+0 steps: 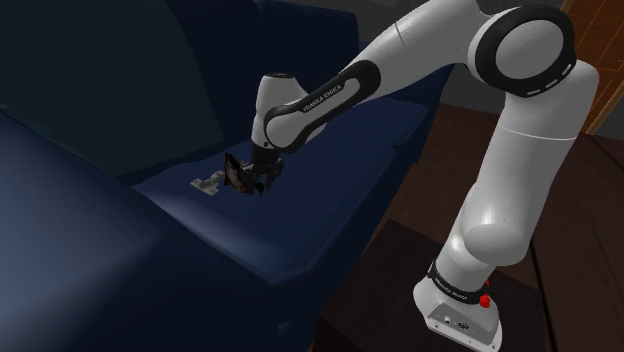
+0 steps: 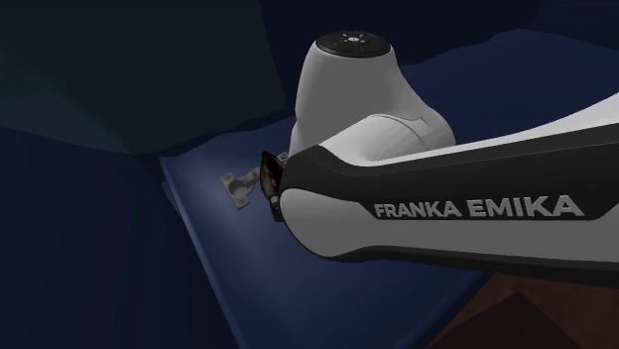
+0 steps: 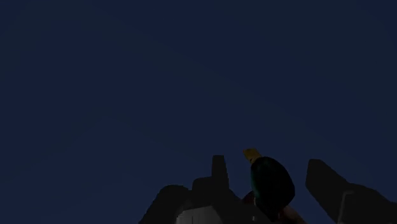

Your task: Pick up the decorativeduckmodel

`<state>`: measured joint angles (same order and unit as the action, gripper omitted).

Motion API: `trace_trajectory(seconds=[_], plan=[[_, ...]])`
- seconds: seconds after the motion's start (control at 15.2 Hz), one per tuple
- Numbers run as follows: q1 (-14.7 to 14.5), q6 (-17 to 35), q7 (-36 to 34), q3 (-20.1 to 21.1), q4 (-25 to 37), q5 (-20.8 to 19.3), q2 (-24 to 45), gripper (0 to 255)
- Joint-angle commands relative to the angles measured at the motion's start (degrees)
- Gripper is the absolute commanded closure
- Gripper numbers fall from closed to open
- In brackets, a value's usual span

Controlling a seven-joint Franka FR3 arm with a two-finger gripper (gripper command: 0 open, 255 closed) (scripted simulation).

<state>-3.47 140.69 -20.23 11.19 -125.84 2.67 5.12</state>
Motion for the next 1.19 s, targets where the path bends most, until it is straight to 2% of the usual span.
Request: trace_trajectory(seconds=[0.0, 0.53, 1.12], plan=[[-0.01, 0.2, -0.02, 0.01, -0.15, -0.01, 0.03, 255], [-0.04, 0.14, -0.08, 0.02, -0.02, -0.04, 0.1, 255], [0.11, -6.54, 0.18, 0.03, 3.02, 0.66, -3.6, 255]])
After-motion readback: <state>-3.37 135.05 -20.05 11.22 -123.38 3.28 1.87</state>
